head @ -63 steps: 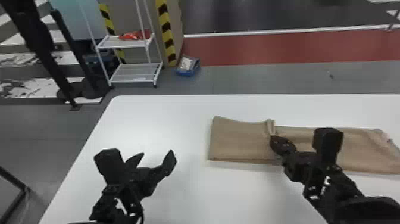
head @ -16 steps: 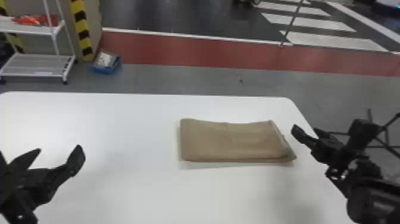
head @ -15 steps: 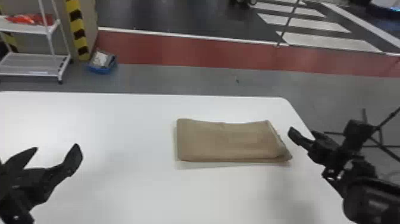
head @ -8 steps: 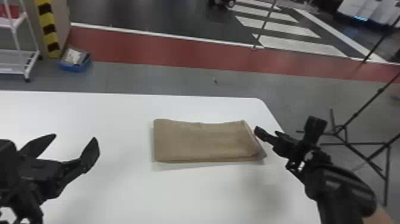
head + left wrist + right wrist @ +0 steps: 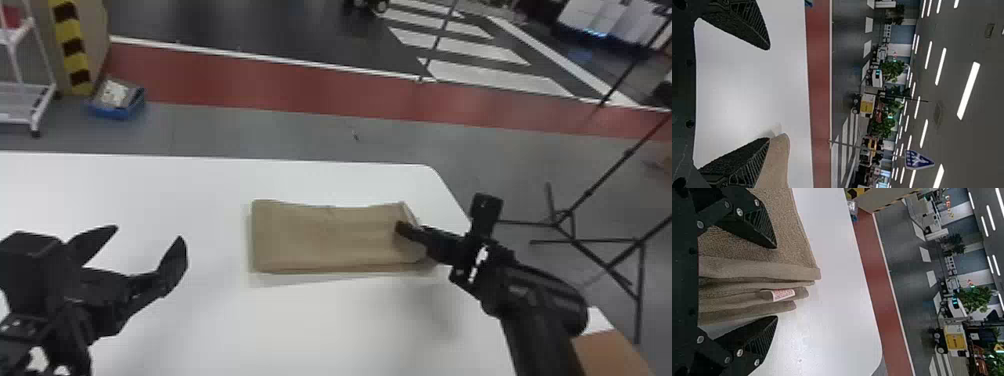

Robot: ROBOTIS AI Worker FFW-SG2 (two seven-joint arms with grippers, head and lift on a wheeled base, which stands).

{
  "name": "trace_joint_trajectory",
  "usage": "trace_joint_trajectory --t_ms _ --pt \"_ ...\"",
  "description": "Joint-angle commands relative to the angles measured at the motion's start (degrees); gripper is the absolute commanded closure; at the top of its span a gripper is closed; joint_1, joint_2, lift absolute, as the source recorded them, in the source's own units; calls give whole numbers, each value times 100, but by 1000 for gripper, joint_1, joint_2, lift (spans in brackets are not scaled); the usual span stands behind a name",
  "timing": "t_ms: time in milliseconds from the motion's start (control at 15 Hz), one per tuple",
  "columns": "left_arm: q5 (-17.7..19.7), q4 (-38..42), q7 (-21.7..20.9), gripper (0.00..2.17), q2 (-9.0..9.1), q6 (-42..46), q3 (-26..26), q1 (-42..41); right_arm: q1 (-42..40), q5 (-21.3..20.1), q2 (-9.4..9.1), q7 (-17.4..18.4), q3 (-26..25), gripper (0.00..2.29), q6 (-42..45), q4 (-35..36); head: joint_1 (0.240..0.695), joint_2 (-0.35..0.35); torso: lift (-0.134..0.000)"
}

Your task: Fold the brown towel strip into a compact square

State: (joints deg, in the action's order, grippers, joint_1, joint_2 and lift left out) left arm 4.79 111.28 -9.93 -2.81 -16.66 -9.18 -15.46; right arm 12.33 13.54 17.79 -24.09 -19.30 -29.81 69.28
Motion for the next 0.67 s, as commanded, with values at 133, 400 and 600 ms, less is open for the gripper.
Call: trace_joint_trajectory --t_ms 133,400,600 --pt "-4 -89 0 46 0 0 4 87 -179 167 -4 -342 -65 944 -514 288 695 -343 -116" --pt "-4 -151 26 46 0 0 22 148 -644 404 -92 -527 -91 1453 -1340 1466 695 -319 -116" --pt "-4 -212 97 39 0 0 22 183 -732 536 -302 -588 146 1487 -1656 1861 695 -291 -116"
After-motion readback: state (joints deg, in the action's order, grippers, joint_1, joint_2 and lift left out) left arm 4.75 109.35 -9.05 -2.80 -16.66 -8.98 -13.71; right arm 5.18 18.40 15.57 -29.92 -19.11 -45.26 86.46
